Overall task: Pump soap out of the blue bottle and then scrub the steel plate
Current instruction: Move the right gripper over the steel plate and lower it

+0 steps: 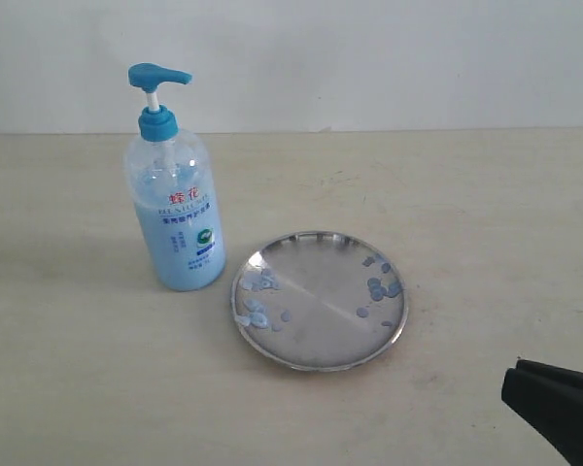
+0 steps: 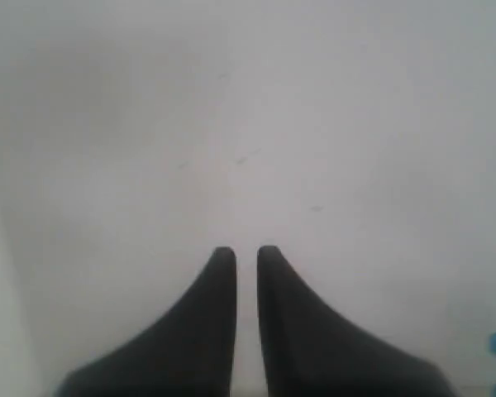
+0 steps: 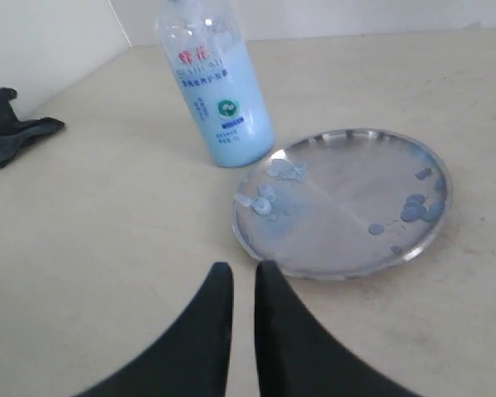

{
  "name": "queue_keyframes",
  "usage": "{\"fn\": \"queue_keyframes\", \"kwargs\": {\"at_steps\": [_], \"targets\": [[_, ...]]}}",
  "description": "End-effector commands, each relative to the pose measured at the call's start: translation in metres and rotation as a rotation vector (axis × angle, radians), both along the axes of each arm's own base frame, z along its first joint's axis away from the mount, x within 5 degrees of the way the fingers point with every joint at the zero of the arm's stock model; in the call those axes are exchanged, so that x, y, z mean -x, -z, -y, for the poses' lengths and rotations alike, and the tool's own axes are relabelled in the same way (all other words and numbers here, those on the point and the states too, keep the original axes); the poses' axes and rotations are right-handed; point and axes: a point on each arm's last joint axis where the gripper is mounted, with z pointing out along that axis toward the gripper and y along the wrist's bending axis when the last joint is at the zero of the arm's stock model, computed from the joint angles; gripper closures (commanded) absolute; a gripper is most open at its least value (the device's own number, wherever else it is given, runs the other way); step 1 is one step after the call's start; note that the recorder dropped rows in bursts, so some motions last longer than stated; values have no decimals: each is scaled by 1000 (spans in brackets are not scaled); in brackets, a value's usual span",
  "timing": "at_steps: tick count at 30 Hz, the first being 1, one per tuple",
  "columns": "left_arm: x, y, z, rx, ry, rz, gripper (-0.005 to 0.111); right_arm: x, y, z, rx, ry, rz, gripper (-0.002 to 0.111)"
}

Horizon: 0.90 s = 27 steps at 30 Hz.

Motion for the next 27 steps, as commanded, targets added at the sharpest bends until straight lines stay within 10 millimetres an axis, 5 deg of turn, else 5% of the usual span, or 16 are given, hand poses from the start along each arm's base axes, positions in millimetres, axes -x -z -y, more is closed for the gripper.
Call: {"fn": "queue_keyframes", "kwargs": {"at_steps": [1, 3, 5, 8, 10, 13, 16, 20, 27], "targets": [[16, 57, -25, 219, -273, -206, 101, 2, -43, -11, -59, -122, 357, 109], [10, 84, -12, 316, -106, -167, 102, -13, -94, -10, 123, -44, 481, 109], [6, 105, -2, 310, 10, -175, 102, -27, -117, -16, 301, -45, 502, 109], [4, 137, 3, 288, 53, -246, 102, -61, -143, -37, 412, -74, 446, 109], [5, 141, -2, 274, -15, -290, 102, -93, -149, -59, 379, -77, 326, 109], [7, 148, -11, 285, -124, -353, 102, -140, -130, -89, 413, -94, 122, 109], [9, 151, -15, 303, -176, -383, 102, -180, -88, -115, 541, -126, -156, 109], [10, 155, -17, 366, -208, -406, 102, -206, -35, -132, 712, -175, -496, 109], [10, 155, -17, 415, -203, -398, 102, -240, -8, -151, 845, -237, -548, 109]]}}
